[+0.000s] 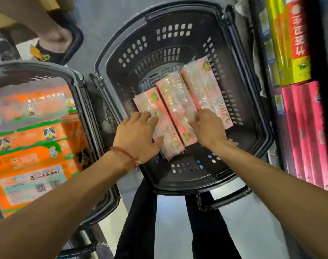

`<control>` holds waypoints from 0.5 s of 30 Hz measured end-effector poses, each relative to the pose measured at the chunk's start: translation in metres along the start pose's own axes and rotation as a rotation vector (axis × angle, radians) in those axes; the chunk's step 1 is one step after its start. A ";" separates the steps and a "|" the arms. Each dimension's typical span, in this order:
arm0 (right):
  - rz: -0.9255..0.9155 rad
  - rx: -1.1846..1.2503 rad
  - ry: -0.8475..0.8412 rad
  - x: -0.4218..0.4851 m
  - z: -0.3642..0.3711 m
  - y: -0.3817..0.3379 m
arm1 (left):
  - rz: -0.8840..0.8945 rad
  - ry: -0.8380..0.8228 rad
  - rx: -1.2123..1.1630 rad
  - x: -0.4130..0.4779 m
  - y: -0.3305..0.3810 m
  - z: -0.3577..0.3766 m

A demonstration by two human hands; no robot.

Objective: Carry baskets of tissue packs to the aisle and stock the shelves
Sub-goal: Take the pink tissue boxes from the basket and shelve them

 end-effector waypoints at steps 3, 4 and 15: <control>0.089 0.215 0.097 -0.006 -0.005 0.017 | -0.015 -0.045 -0.044 0.005 0.004 0.009; 0.100 0.251 0.101 -0.008 -0.002 0.021 | -0.015 -0.058 -0.052 0.007 0.006 0.012; -0.035 0.025 0.278 -0.013 0.023 0.019 | 0.061 -0.223 0.053 0.039 0.013 0.051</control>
Point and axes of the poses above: each hand's wrist, its own x-axis towards the middle knuckle, its own z-axis out of the palm, y = z × x, the point moved 9 cm from there along x, towards the middle knuckle, and after that the axes turned 12 degrees about x, right-handed, at the moved point
